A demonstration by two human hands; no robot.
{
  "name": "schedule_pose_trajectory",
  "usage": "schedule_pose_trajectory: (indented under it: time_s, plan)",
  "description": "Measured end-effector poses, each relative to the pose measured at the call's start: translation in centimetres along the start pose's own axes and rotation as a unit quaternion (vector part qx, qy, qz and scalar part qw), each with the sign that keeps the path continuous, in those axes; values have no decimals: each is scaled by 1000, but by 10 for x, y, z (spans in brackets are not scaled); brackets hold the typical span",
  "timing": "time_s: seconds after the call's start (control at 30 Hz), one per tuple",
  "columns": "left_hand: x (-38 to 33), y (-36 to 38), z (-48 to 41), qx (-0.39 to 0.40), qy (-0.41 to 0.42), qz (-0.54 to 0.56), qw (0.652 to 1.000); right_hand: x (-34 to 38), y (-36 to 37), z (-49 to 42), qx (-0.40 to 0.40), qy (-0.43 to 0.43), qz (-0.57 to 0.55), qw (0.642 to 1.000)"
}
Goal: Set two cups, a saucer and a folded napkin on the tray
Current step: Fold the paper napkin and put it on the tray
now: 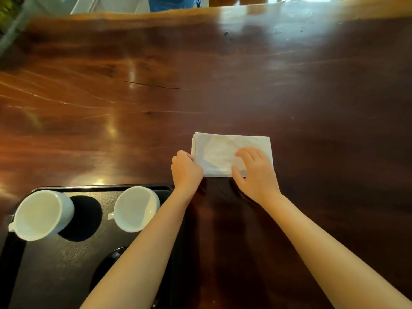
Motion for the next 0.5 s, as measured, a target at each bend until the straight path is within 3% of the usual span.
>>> schedule_pose_trajectory:
  time_s: [0.1, 0.2, 0.37, 0.5]
  plan:
    - [-4, -2, 2, 2, 3, 6, 1000, 17, 18, -28, 94, 20, 61, 994]
    - [-6, -2, 5, 7, 53, -8, 999, 32, 47, -35, 181, -48, 132, 973]
    - [-5, -2, 5, 24, 72, -48, 996, 18, 50, -28, 188, -94, 174, 962]
    - [-6, -3, 3, 41, 77, -69, 994, -20, 27, -20, 162, -20, 178, 970]
Point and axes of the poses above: each hand's wrist, its own z-axis away from the middle knuckle, its own y-axis out of the palm, x = y × z, the point moved 1 cm from there along -z, towards the middle knuckle, and after that the axes turned 10 degrees about -x, right-handed, at the moved point
